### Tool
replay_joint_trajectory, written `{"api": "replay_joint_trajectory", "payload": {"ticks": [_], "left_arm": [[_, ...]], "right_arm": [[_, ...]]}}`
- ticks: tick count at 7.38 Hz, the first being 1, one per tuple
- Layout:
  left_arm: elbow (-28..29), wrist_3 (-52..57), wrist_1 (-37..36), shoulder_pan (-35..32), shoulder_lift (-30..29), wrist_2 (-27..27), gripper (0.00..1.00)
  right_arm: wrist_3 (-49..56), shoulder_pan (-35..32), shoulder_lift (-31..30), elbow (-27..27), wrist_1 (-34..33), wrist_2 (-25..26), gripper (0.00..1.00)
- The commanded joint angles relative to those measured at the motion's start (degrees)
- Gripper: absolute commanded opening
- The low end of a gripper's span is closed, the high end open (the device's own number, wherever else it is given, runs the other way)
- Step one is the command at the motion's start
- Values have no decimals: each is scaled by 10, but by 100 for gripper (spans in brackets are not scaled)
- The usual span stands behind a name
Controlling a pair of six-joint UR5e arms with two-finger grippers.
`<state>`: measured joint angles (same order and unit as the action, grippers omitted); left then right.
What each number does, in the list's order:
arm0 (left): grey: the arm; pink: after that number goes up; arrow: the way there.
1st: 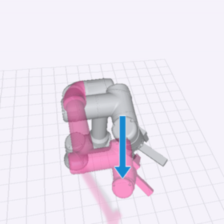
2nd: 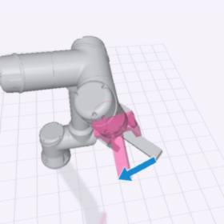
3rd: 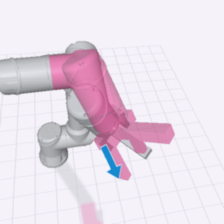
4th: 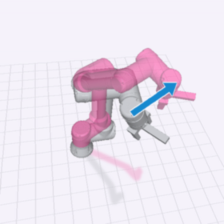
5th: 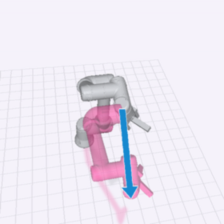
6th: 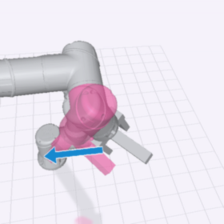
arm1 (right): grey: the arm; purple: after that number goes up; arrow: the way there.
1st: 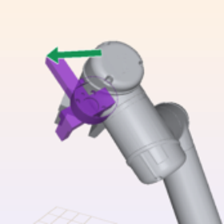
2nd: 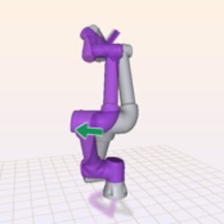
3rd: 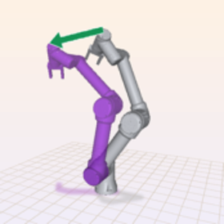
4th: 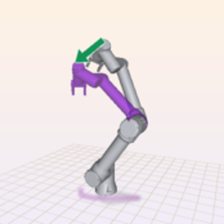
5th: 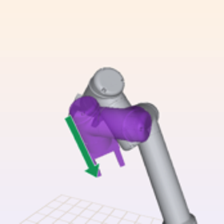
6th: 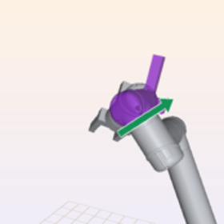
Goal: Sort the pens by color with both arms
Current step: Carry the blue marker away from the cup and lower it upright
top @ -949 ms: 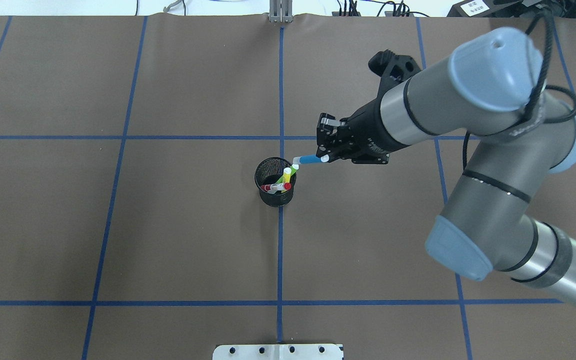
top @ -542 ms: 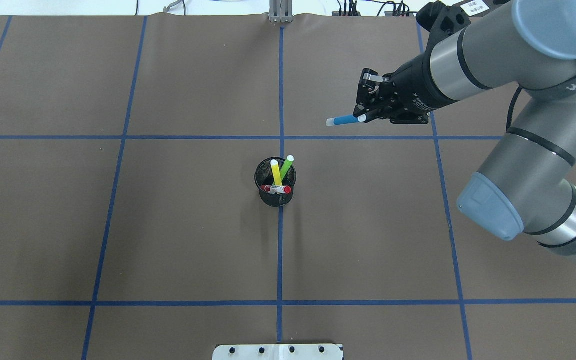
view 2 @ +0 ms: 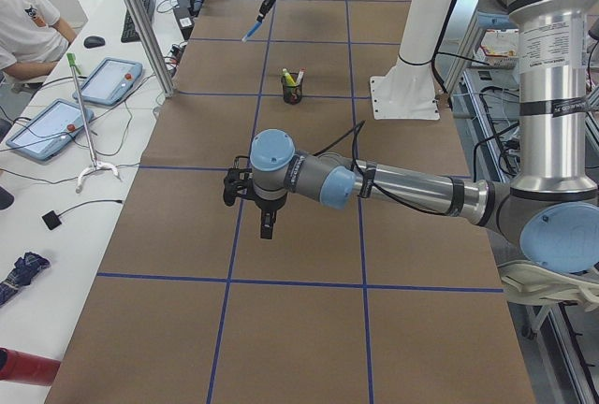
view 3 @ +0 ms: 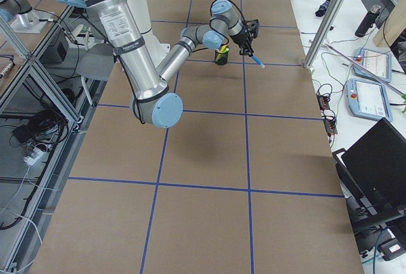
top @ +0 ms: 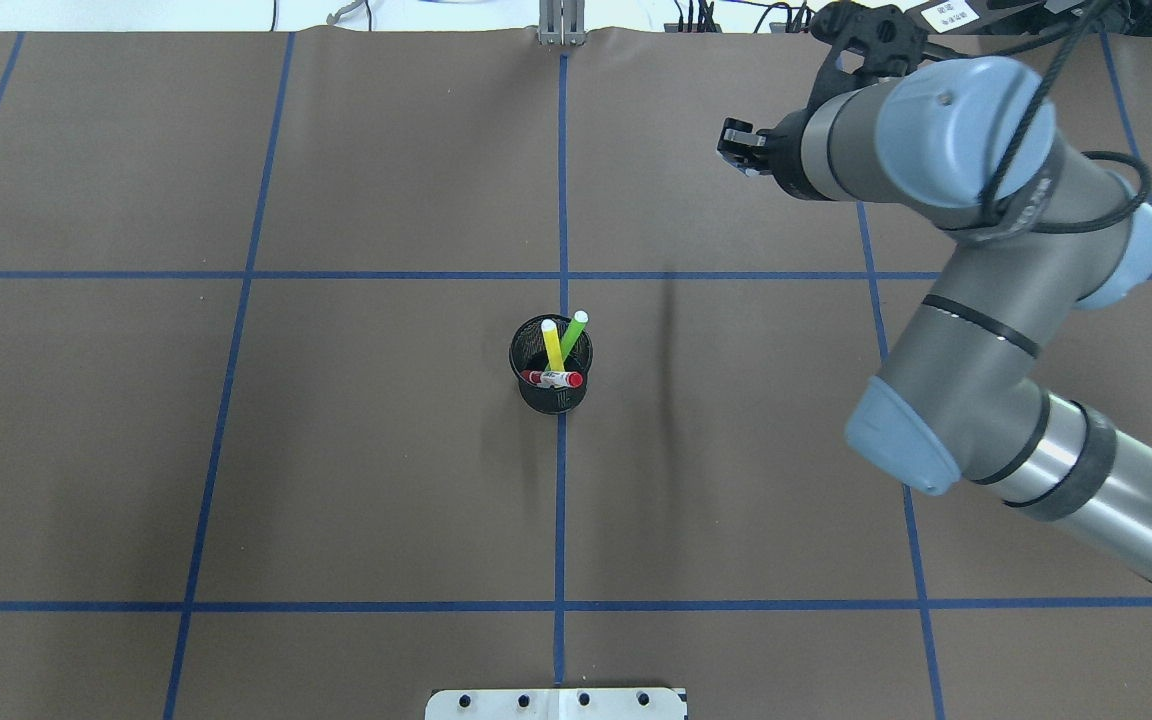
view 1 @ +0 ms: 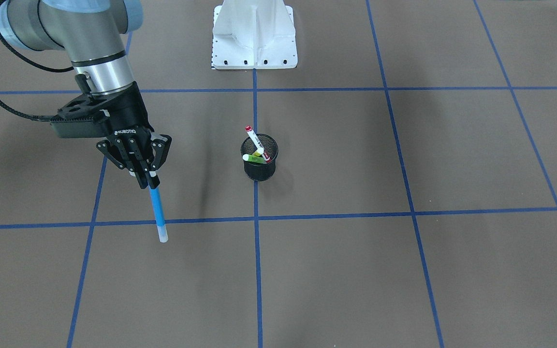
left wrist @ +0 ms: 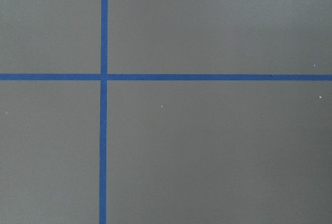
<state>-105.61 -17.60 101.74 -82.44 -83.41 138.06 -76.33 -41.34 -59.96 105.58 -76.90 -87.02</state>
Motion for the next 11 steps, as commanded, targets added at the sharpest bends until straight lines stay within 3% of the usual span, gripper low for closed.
{"api": "replay_joint_trajectory", "payload": {"ticks": [1,3,4,11], "left_arm": [[0,0,39,-2,7,-6,100],[-7,0,43,-3,17,-6,100],[-11,0,43,-3,17,-7,100],[-13,1,43,-1,6,-23,100]], "right_arm": [[5,54,41,-107,62,177,0],[6,85,92,-283,226,243,0],[15,88,89,-304,270,257,0],[25,140,86,-332,272,297,0]]}}
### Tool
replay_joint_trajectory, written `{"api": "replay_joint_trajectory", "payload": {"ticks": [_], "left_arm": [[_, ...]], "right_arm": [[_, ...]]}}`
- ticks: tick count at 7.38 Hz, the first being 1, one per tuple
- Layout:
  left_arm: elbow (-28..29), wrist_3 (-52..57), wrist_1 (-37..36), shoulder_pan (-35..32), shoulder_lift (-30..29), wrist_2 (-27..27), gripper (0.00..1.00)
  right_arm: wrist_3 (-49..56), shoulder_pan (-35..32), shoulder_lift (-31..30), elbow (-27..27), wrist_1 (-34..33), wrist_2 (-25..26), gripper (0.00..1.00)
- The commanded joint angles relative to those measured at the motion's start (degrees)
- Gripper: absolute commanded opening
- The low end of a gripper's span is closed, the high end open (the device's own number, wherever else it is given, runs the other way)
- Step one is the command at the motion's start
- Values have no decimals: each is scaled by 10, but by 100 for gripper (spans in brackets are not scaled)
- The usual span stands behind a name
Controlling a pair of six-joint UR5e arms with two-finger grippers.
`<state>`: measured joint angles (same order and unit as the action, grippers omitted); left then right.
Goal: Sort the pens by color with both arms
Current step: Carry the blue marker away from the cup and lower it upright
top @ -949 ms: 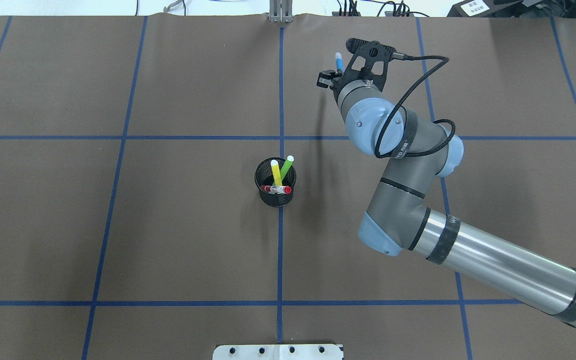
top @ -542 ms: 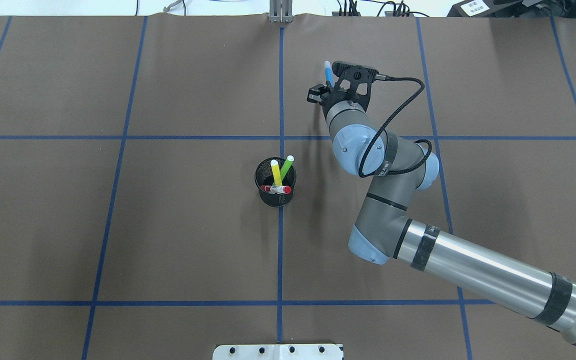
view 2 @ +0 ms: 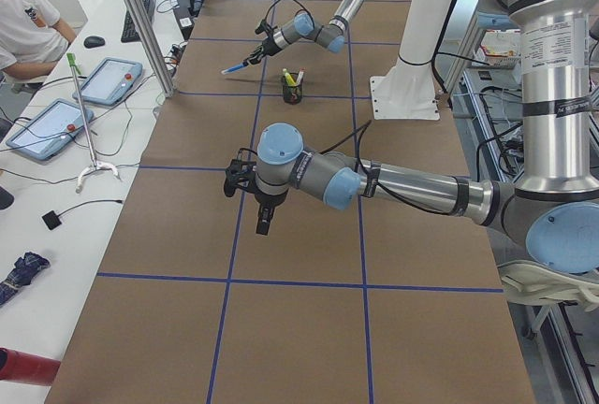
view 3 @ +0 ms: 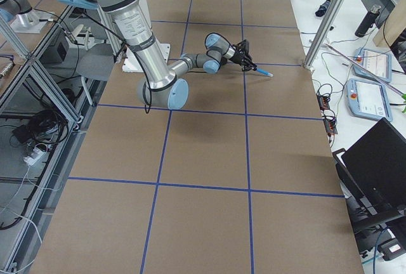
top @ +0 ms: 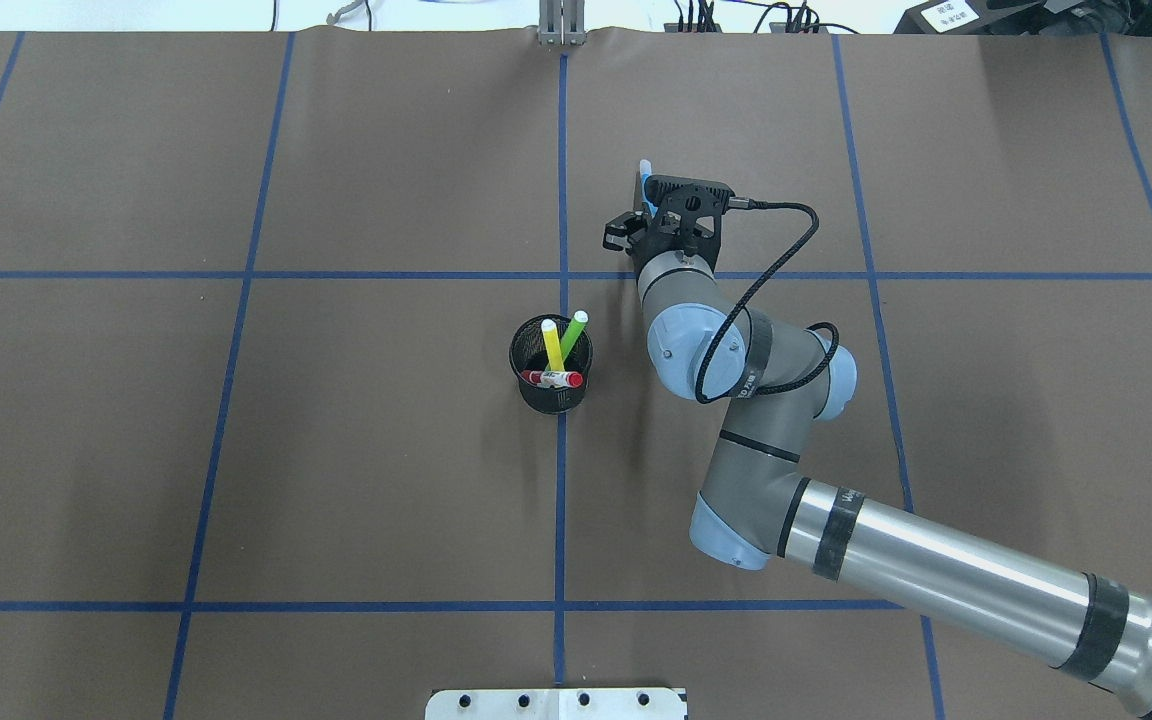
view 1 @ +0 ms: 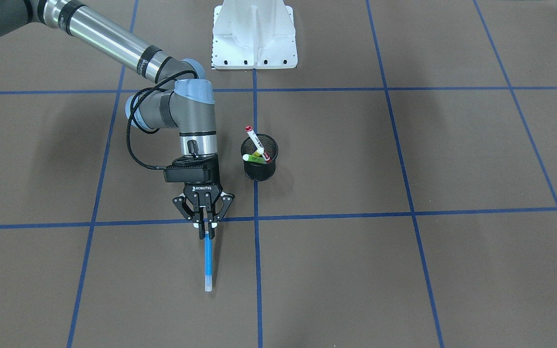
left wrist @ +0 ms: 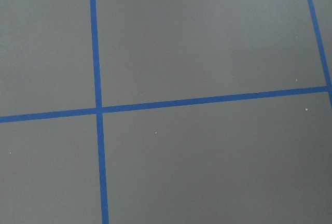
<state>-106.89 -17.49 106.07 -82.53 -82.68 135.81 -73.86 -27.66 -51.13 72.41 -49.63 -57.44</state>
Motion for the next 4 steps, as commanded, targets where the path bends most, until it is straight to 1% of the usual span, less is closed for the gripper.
{"api": "replay_joint_trajectory", "payload": {"ticks": [1,2,4], "left_arm": [[0,0,-1,0,-1,0,100],[0,-1,-1,0,-3,0,100],[9,-17,1,1,-7,2,100]], "right_arm": [[0,4,-2,-2,0,1,12],[1,5,-4,-1,0,1,34],[27,5,-6,4,1,0,80]]}}
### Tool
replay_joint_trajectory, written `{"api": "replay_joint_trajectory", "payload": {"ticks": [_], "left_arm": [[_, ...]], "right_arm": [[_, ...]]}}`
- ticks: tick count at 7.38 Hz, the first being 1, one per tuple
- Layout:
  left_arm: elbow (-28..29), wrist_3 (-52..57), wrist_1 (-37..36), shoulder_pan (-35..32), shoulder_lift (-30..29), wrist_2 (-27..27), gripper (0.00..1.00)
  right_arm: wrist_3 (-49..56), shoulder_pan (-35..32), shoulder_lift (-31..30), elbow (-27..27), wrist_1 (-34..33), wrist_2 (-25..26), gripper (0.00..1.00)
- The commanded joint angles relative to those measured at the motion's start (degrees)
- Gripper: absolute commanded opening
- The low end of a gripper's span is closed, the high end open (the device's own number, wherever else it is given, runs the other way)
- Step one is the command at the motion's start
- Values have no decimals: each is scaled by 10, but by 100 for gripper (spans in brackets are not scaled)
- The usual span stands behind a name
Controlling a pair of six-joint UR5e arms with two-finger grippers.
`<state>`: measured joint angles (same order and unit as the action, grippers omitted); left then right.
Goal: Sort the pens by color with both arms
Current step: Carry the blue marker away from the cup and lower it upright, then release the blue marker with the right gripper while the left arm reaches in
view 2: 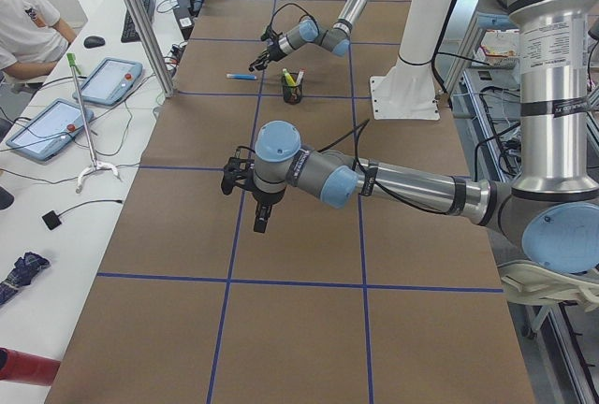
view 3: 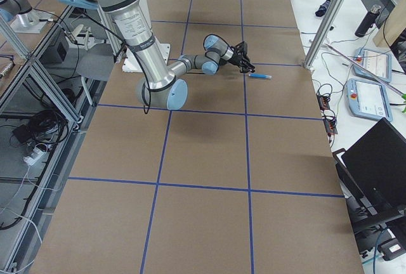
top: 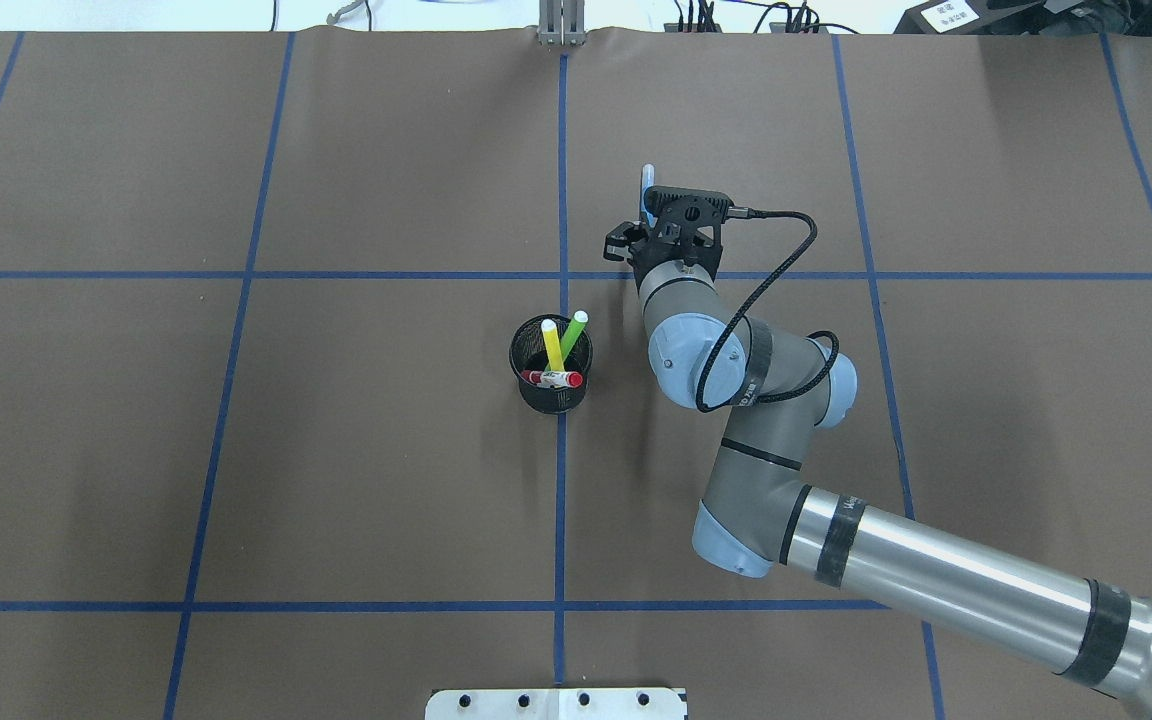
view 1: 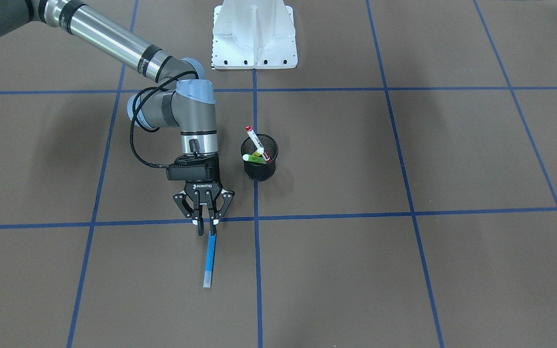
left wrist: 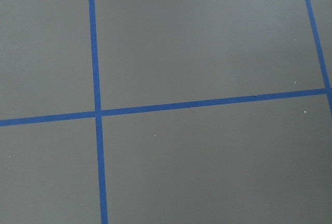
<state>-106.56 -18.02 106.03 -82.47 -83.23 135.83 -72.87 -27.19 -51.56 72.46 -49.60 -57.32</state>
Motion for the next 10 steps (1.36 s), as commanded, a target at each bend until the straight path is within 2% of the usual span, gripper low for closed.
{"api": "replay_joint_trajectory", "payload": {"ticks": [1,2,3,5,6,7,8,9,10], "left_arm": [[6,-33,2,1,-4,6,100],[0,-120,4,21,-27,7,100],[-2,-225,31,58,-66,5,99],[-1,-377,32,137,-149,0,99],[4,-463,30,184,-196,-1,99],[5,-528,-15,240,-250,-1,99],[-1,-591,-91,290,-321,-36,99],[-23,-667,-152,370,-379,-112,99],[-17,-762,-224,421,-442,-143,100]], "right_arm": [[18,0,-5,13,2,-1,98],[31,-1,-21,59,2,-7,99],[62,-7,-42,100,2,-37,99],[64,-46,-138,206,2,-128,99],[64,-80,-186,251,2,-194,99],[65,-113,-219,269,2,-247,99],[66,-146,-247,276,3,-304,99],[69,-192,-262,276,3,-387,99],[74,-245,-274,268,2,-475,99]]}}
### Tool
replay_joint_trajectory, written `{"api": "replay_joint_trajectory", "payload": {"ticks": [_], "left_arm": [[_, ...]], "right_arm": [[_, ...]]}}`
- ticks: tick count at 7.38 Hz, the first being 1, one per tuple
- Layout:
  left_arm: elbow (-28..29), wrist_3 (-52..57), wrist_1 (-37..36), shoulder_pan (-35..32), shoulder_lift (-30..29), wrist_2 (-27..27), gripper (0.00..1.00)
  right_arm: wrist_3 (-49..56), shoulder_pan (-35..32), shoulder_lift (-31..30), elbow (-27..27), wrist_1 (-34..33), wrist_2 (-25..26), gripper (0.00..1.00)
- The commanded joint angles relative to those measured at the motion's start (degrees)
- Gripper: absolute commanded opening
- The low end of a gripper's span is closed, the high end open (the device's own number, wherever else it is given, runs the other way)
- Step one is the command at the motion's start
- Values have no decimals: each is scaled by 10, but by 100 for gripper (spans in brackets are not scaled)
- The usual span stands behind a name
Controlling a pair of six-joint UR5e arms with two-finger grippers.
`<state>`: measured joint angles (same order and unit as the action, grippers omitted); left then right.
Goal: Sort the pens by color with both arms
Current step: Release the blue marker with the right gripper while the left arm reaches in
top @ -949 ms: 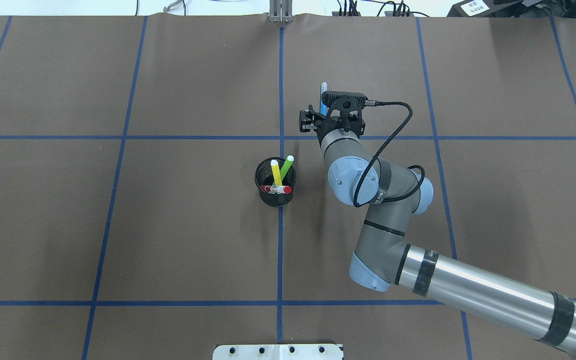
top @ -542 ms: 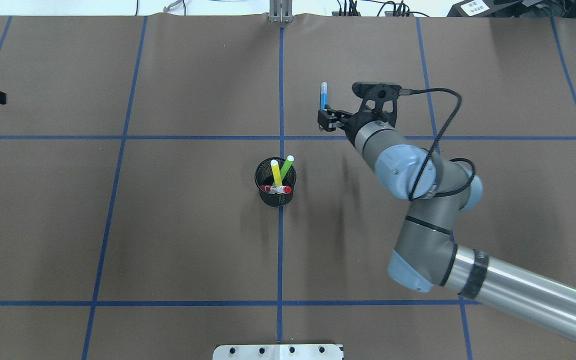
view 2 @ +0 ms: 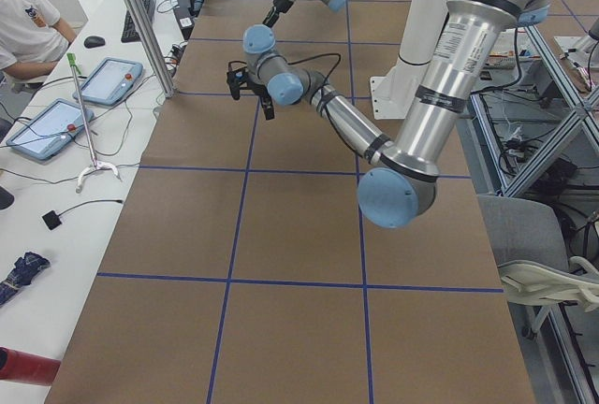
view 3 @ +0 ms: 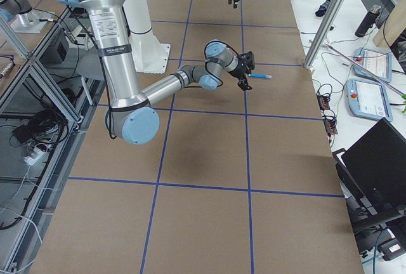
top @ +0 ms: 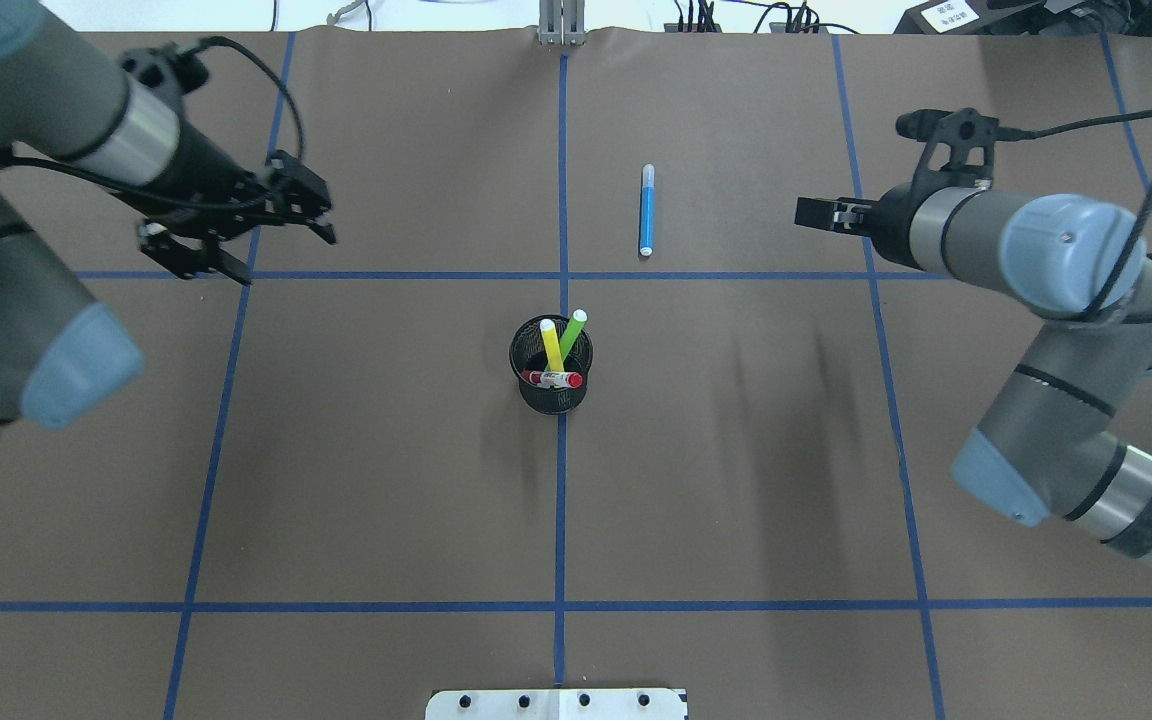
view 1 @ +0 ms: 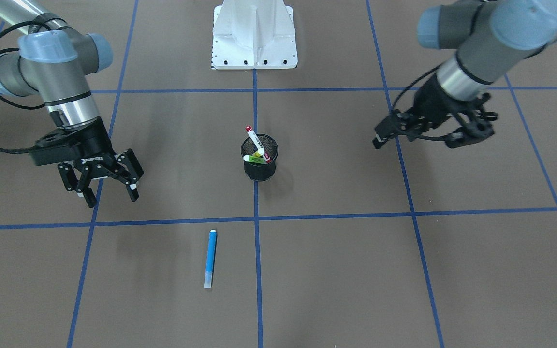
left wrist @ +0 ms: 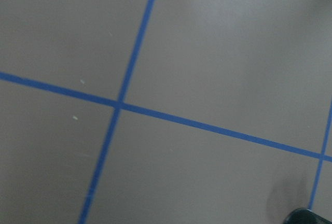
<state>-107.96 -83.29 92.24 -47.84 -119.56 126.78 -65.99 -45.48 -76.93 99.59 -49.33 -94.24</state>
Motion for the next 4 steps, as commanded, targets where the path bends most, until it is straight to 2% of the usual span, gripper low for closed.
{"api": "replay_joint_trajectory", "payload": {"ticks": [1,2,3,4], "left_arm": [[-2,-136,-104,101,-109,-103,100],[8,-184,-113,158,-134,-184,100],[33,-187,-151,172,-165,-220,100],[75,-191,-170,179,-206,-229,100]], "right_arm": [[38,-103,-26,-20,-2,-164,99],[84,-137,-38,-40,-1,-212,99],[112,-156,-39,-60,-1,-246,99],[114,-159,-41,-65,-1,-251,99]]}}
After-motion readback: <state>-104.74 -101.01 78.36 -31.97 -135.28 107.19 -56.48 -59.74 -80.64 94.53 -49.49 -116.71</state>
